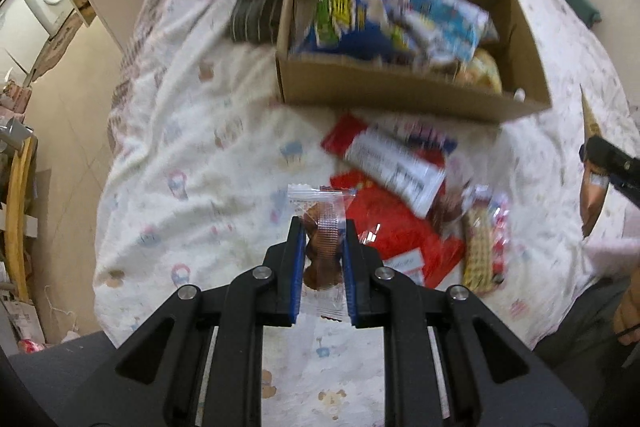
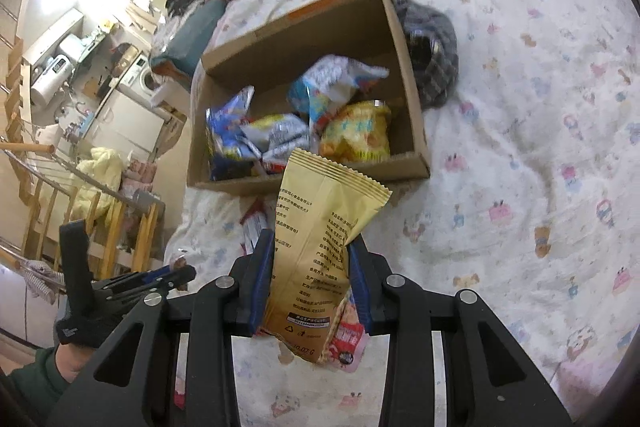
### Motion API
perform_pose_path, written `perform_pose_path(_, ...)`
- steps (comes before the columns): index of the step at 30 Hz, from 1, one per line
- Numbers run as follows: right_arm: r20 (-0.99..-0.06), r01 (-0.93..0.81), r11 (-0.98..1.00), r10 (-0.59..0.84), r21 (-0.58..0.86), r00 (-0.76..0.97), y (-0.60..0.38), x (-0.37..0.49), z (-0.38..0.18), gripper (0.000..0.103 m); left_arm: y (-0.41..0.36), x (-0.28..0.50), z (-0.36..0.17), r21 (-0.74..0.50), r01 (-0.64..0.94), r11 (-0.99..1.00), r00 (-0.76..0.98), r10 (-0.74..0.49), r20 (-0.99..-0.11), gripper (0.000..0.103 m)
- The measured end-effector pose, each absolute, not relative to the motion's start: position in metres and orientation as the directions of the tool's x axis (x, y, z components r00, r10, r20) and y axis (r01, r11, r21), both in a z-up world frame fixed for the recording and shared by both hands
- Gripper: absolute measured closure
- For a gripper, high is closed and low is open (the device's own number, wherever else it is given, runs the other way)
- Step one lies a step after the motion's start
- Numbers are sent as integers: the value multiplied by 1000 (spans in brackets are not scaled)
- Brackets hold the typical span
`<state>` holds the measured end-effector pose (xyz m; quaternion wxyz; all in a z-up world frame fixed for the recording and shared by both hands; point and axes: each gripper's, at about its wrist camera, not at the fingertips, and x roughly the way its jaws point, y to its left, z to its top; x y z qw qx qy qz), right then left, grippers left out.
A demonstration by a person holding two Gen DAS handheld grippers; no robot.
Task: Organize snacks
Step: 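Carry both packets over the box and open both tools to drop them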
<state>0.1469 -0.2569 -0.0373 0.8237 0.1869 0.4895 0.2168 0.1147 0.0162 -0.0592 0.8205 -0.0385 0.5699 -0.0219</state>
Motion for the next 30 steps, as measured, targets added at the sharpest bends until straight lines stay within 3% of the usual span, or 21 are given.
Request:
perform_pose_path(16,-672,-195,850,510,489,536,-260,201,0,66,23,218,-8,-63,-23,998,468,-45,-882,89)
perform_pose_path(25,-733,-193,900,431,391,526,-252,251,-11,66,7,265,-29,-13,2,1000,462,-12,-887,89)
perform_pose_path(30,-782,-209,922,386,325,489,-234,276,-31,66,10,296,-59,-62,-7,998,395,-54,-917,89)
